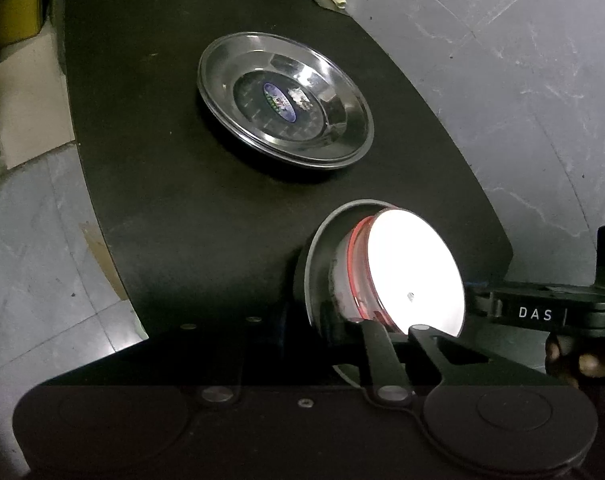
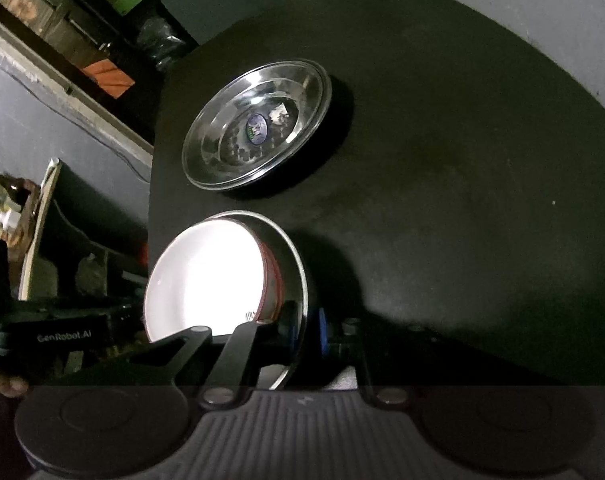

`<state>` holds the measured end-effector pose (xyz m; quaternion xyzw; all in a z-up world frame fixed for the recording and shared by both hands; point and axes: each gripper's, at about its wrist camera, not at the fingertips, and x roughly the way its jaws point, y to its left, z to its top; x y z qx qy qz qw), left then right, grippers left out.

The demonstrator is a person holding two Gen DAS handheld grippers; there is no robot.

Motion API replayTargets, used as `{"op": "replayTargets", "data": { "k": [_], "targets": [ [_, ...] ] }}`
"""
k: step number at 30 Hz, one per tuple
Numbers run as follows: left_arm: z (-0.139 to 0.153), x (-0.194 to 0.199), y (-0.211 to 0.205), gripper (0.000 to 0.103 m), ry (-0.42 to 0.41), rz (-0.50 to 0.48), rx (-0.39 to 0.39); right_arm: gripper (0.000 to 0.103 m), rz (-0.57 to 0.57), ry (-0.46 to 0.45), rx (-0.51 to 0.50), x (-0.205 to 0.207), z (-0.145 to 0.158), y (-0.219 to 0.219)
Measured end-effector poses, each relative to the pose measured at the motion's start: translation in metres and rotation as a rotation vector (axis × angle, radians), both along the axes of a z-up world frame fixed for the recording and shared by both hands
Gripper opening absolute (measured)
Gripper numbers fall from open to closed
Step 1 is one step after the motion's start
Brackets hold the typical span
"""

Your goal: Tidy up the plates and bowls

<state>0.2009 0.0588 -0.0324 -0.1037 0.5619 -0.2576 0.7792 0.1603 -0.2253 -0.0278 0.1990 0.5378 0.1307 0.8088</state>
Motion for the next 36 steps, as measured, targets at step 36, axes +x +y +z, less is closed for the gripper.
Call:
{"op": "replayTargets", "data": {
  "k": [36],
  "targets": [
    [0.001,0.037,-0.007,0.02,0.043,0.138,0.036,0.021,0.011,0.115,0.114,0.054,-0.013,-0.024]
  ]
}}
